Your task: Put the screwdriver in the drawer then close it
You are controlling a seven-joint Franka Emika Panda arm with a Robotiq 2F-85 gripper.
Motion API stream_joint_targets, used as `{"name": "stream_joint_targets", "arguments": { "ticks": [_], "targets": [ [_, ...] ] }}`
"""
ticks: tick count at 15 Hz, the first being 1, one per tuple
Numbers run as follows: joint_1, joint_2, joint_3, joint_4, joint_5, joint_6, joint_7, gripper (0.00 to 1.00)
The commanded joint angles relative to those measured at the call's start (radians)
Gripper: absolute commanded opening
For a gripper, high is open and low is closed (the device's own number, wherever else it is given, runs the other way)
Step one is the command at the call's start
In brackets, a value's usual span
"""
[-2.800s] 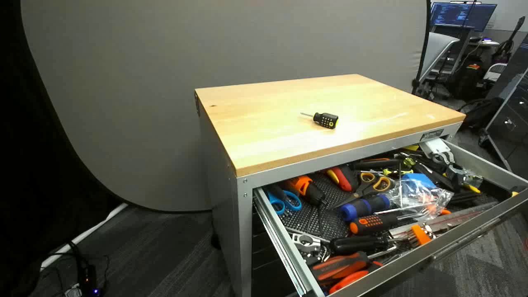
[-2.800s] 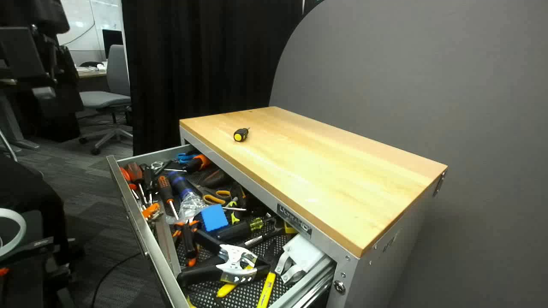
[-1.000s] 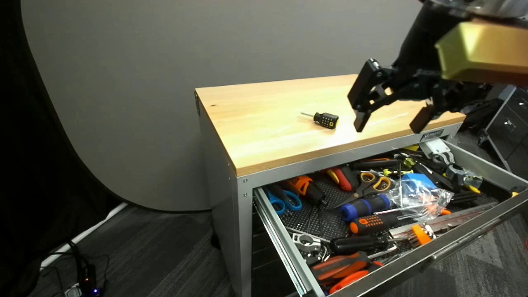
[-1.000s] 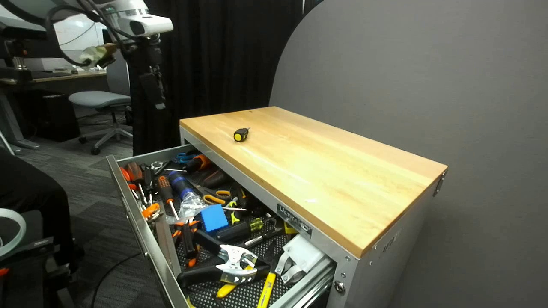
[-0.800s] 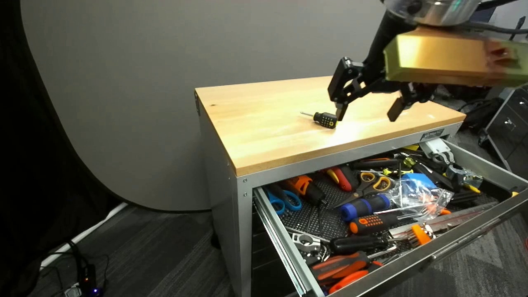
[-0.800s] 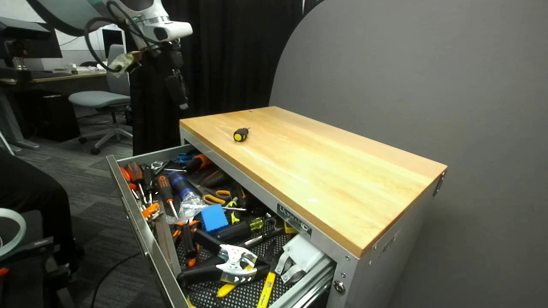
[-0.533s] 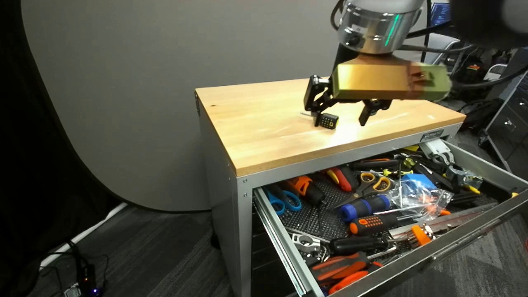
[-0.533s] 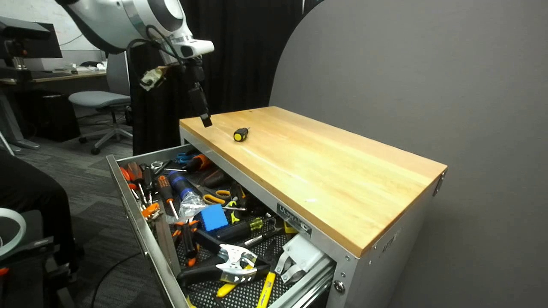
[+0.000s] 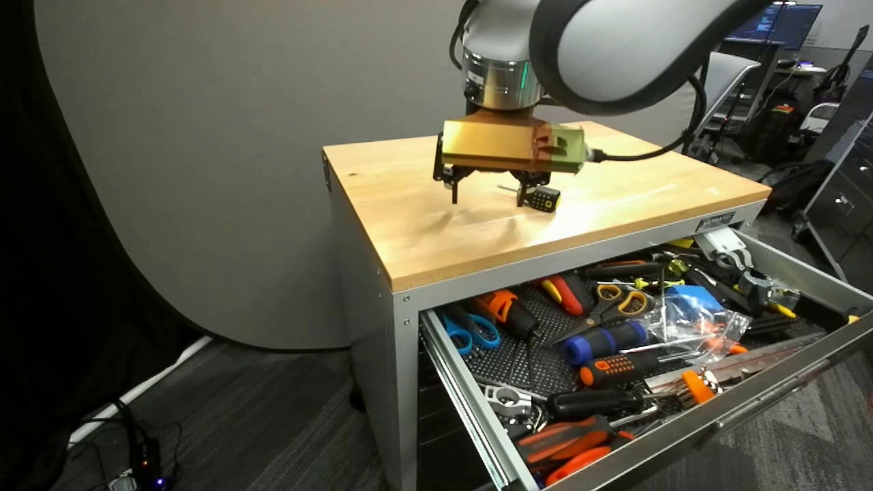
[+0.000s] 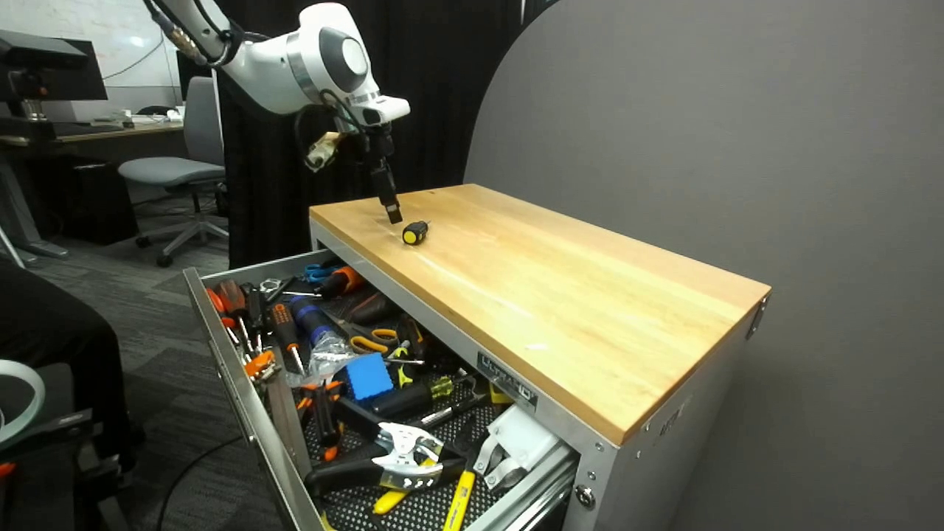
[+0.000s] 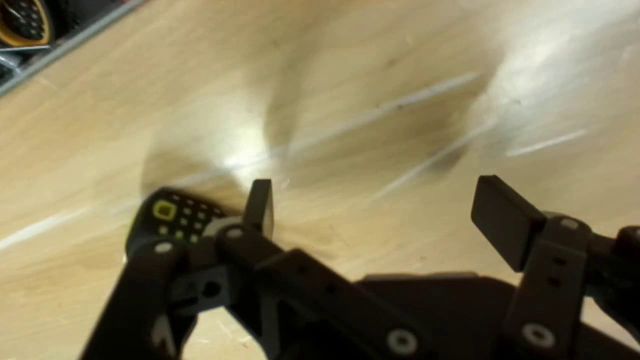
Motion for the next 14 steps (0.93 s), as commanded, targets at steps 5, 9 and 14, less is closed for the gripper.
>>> {"name": "stream_joint_targets", "arguments": {
  "ticks": [5,9,14],
  "targets": [
    [0.039,0.027,-0.091,0.211,0.116,-0.282,-0.173,1.00],
    [0.039,0.081,-0.124,0.261,0.101,-0.338,-0.208,1.00],
    [0.044,0.159,-0.142,0.325,0.110,-0.348,-0.232,0.75]
  ]
}}
